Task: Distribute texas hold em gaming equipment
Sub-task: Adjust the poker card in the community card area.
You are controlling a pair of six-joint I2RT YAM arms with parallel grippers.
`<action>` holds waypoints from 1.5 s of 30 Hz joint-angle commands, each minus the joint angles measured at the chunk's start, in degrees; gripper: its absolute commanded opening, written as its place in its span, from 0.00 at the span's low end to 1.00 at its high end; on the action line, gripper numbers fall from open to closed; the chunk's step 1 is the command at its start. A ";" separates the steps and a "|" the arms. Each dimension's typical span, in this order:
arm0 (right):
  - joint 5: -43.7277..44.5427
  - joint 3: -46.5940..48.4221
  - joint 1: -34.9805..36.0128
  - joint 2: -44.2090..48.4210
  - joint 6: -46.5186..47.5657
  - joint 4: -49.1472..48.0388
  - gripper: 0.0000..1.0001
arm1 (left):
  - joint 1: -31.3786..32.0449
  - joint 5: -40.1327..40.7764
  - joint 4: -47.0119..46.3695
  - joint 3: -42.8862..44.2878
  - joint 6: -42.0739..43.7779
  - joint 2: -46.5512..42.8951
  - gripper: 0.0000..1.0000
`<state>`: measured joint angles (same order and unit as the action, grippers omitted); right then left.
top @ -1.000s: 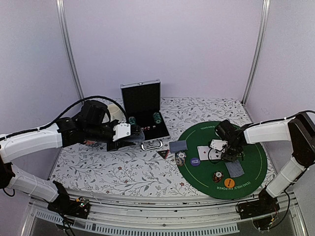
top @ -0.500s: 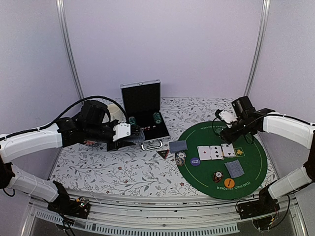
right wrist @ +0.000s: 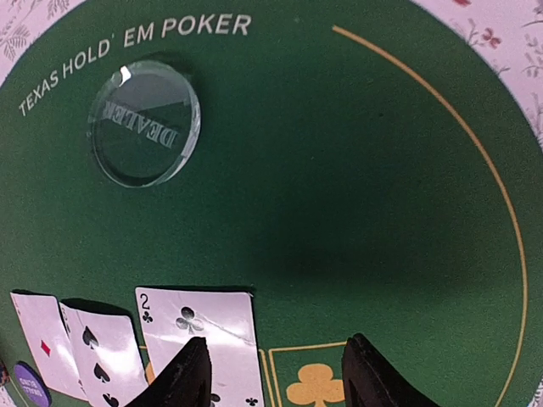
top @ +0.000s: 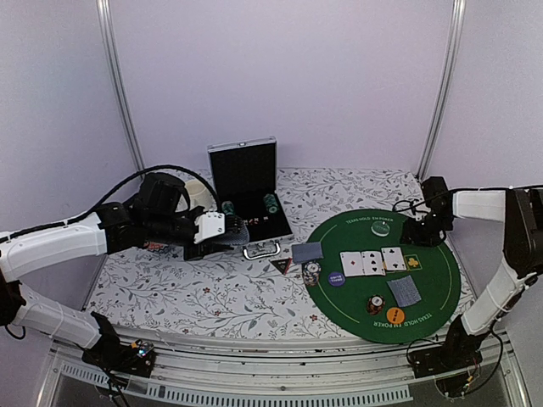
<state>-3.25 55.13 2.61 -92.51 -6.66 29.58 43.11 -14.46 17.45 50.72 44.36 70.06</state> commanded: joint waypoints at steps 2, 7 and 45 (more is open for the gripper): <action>-5.29 -0.76 0.40 -4.61 -3.09 -1.74 0.51 | 0.58 -0.02 -0.49 0.43 0.03 -0.97 0.38; -7.88 -1.93 0.43 -7.00 -2.97 -1.54 0.45 | 0.51 0.13 -0.47 0.35 0.03 -1.07 0.38; 0.04 32.16 42.26 -17.15 12.18 8.67 0.87 | -1.41 15.28 -10.42 0.22 -6.90 -1.13 0.36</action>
<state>-1.06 82.52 39.44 -101.27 -3.11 36.73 43.00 -6.04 12.62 50.72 40.73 69.41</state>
